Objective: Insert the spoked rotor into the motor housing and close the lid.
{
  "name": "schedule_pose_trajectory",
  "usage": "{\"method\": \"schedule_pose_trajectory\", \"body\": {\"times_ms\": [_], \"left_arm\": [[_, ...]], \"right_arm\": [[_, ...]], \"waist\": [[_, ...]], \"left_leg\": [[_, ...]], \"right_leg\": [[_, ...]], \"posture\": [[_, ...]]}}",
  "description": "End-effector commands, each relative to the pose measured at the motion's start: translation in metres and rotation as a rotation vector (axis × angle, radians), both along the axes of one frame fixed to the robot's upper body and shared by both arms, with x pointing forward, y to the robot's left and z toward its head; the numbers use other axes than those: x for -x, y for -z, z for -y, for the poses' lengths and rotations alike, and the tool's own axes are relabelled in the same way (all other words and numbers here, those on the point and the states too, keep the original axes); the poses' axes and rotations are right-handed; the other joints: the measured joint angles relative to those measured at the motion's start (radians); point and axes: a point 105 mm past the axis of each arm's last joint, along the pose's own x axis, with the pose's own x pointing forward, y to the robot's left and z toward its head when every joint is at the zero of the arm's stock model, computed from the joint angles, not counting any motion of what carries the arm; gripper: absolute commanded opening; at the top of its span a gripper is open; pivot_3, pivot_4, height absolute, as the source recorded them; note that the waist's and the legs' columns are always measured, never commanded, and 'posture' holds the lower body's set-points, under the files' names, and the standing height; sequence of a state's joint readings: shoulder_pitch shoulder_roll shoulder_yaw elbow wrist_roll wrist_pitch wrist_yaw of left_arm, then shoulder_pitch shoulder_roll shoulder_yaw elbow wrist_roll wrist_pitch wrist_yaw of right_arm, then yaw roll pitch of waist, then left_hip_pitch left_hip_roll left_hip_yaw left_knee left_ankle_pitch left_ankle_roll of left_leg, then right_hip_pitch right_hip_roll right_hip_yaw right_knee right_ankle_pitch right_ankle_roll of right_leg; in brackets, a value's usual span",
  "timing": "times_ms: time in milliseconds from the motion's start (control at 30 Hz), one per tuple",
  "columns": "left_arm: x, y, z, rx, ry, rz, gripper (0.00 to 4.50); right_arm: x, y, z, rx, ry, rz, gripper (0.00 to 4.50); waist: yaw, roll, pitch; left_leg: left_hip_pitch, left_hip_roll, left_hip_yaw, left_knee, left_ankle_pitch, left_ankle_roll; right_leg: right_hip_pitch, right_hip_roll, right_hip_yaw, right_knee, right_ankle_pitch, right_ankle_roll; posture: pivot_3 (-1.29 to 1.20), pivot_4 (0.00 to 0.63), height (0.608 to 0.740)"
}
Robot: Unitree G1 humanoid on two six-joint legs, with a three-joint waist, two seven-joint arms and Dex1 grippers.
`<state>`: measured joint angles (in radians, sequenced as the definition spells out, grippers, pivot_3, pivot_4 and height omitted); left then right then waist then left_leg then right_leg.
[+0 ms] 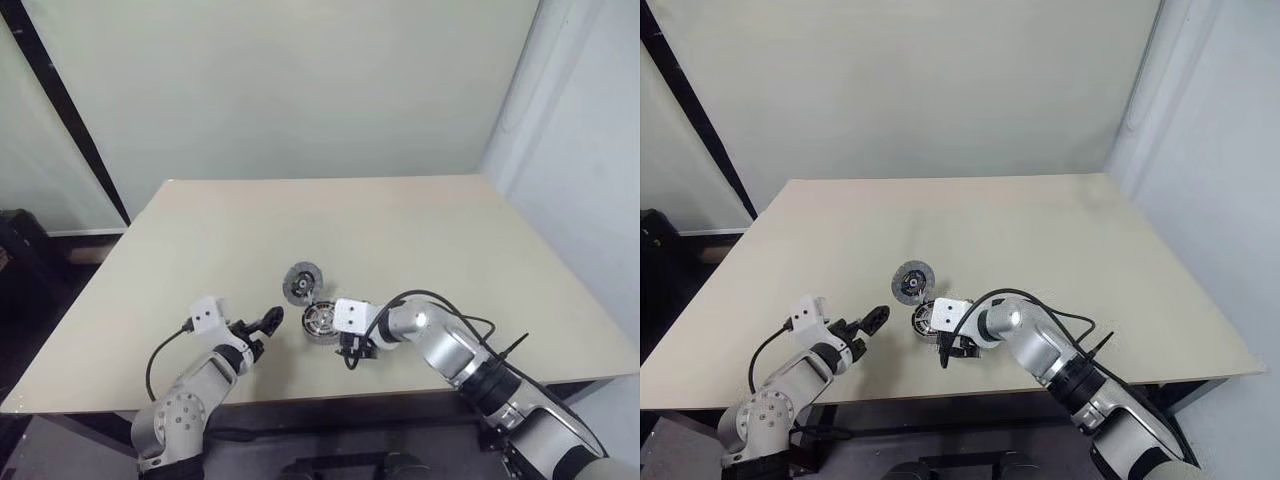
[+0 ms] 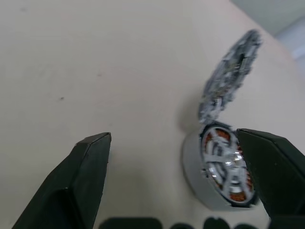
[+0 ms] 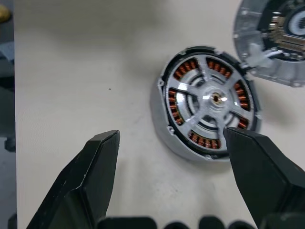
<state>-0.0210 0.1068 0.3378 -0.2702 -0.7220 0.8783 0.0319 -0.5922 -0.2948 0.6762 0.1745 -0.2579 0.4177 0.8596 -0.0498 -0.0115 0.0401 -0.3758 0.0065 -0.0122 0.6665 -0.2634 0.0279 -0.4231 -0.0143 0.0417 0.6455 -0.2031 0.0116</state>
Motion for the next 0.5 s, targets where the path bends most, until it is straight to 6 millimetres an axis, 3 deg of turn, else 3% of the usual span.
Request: {"method": "schedule_pose_trajectory", "body": {"times_ms": [33, 333, 400, 500], "left_arm": [[-0.004, -0.008, 0.004, 0.013, -0.006, 0.028, 3.26], [-0.004, -0.004, 0.003, 0.008, -0.052, -0.001, 0.05], [-0.004, -0.004, 0.002, 0.006, -0.052, -0.001, 0.05], [-0.004, -0.003, 0.001, -0.002, -0.059, -0.004, 0.0]], "right_arm": [[-0.008, -0.008, -0.006, 0.018, -0.031, 0.062, 3.83], [-0.018, 0.004, -0.004, 0.092, -0.034, 0.095, 3.83], [-0.019, 0.006, -0.004, 0.095, -0.034, 0.095, 3.83], [-0.02, 0.009, -0.004, 0.099, -0.031, 0.1, 3.19]], "waist": [[0.0, 0.0, 0.0], [0.0, 0.0, 0.0], [0.0, 0.0, 0.0], [0.0, 0.0, 0.0]], "left_leg": [[0.0, 0.0, 0.0, 0.0, 0.0, 0.0], [0.0, 0.0, -0.001, 0.001, 0.0, 0.0], [0.0, 0.0, -0.001, 0.001, 0.0, 0.0], [0.0, 0.0, -0.001, 0.001, 0.0, 0.0]], "right_leg": [[0.0, 0.0, 0.0, 0.0, 0.0, 0.0], [0.001, 0.0, 0.0, 0.0, 0.0, 0.0], [0.001, 0.0, 0.0, 0.0, 0.0, 0.0], [0.001, 0.0, 0.0, 0.0, 0.0, 0.0]], "posture": [[0.0, 0.0, 0.74], [0.0, 0.0, 0.74], [0.0, 0.0, 0.74], [0.0, 0.0, 0.74]]}}
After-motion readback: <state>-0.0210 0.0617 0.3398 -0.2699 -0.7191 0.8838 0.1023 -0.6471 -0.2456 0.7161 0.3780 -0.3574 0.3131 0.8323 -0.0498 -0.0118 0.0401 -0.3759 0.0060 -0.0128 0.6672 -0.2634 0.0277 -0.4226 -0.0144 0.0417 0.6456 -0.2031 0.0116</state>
